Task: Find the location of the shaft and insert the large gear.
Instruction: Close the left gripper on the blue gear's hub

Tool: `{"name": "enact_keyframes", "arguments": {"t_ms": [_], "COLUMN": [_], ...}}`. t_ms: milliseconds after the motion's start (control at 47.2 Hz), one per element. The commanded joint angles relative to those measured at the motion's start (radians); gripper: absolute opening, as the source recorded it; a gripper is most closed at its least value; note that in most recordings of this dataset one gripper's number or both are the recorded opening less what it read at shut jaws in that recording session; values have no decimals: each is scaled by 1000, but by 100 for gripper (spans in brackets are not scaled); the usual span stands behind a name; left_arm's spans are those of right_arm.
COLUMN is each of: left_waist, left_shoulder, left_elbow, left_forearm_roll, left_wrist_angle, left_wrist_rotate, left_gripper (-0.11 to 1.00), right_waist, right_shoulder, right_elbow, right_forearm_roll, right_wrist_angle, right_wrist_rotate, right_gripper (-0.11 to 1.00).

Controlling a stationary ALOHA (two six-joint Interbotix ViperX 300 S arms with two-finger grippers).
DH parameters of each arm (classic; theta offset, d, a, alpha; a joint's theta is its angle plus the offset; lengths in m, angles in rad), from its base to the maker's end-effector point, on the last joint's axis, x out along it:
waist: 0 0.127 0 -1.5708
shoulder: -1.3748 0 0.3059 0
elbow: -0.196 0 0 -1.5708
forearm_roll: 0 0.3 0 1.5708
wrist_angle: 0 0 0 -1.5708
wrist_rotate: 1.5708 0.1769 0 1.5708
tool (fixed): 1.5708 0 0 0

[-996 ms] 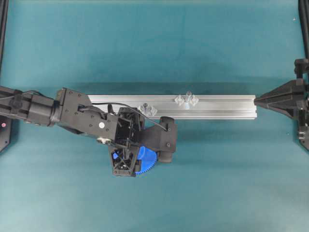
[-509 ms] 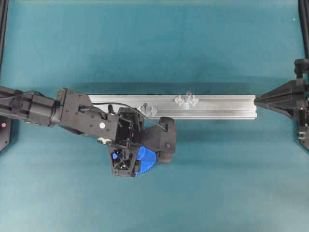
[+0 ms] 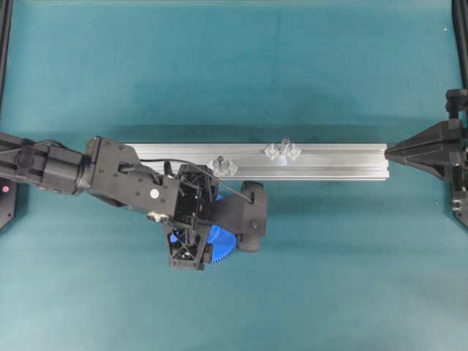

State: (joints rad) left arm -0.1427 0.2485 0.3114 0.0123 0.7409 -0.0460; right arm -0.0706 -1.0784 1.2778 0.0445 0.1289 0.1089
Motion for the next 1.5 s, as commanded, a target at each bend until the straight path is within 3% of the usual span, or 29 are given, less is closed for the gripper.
{"name": "enact_keyframes", "arguments": {"t_ms": [0,1335,1483], "left_waist": [-11,-6,-6], "left_shoulder": [-14,20,35], "left_elbow": [-17,-35,-35], "left_forearm_roll": [2,8,8], "left_wrist_angle": [3,3,11], "left_wrist_rotate": [2,-6,-6], "left_gripper": [94,94,86], "right_waist": [-2,-2,0], "right_shoulder": [6,6,6], "right_elbow": [-9,-11,-11], "right_forearm_roll": [0,-2,0], "right_wrist_angle": [-3,-3,-3], "right_wrist_rotate": [8,8,8], "right_gripper": [4,4,4]}}
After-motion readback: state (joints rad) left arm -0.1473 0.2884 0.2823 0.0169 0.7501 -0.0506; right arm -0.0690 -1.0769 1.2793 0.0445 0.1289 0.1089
